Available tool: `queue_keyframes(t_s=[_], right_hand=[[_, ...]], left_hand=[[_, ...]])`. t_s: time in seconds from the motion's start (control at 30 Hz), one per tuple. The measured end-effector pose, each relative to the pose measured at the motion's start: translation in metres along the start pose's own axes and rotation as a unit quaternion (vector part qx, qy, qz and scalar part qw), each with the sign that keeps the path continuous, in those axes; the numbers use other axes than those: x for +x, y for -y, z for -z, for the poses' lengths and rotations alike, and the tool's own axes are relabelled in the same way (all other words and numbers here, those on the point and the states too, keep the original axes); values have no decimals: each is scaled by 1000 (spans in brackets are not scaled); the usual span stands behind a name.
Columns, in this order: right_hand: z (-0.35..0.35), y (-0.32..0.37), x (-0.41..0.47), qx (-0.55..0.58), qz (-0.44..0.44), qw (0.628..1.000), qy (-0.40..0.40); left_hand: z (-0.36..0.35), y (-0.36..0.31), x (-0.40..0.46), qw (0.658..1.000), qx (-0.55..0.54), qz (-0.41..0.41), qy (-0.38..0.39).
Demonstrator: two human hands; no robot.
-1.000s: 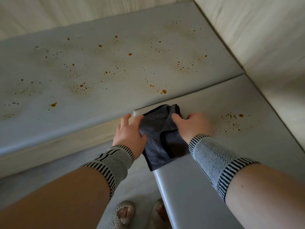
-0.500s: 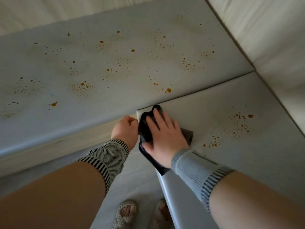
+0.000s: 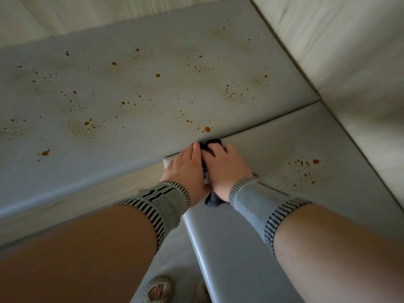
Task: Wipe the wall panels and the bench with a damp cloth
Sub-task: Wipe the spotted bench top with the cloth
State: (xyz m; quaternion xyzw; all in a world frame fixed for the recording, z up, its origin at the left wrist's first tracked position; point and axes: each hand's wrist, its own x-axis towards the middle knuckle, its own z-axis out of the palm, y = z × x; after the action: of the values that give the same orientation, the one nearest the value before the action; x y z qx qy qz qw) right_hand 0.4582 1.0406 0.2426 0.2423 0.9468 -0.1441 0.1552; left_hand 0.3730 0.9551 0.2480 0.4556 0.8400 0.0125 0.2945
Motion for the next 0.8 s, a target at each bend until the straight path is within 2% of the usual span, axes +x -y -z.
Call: queue_keyframes(t_s=[0.03, 0.17, 0.2, 0.27, 0.4, 0.47, 0.57, 0.63, 0.7, 0.8], right_hand=[[7, -9, 1, -8, -16, 1000, 9], [36, -61, 4, -36, -190, 981, 28], [37, -63, 5, -44, -201, 978, 40], [37, -45, 7, -29, -158, 986, 37], [18, 3, 7, 3, 4, 998, 61], [20, -12, 11, 8, -16, 999, 40], [29, -45, 16, -7, -130, 991, 39], [30, -37, 16, -32, -169, 984, 44], [26, -5, 18, -24, -136, 989, 49], [10, 43, 18, 21, -11, 999, 32]], left_hand=[[0, -2, 4, 1000, -13, 4, 7], [-2, 3, 3, 1000, 7, 0, 22], [-3, 4, 2, 1000, -3, -1, 16], [-7, 4, 1, 1000, -29, 2, -9], [-5, 7, 0, 997, -74, 14, -23], [-4, 18, -4, 996, -78, 1, -35], [-1, 48, -18, 998, -36, 27, -48], [5, 61, -21, 998, -25, 39, -44], [9, 64, -17, 996, -52, 41, -54], [17, 60, -11, 994, -62, 47, -72]])
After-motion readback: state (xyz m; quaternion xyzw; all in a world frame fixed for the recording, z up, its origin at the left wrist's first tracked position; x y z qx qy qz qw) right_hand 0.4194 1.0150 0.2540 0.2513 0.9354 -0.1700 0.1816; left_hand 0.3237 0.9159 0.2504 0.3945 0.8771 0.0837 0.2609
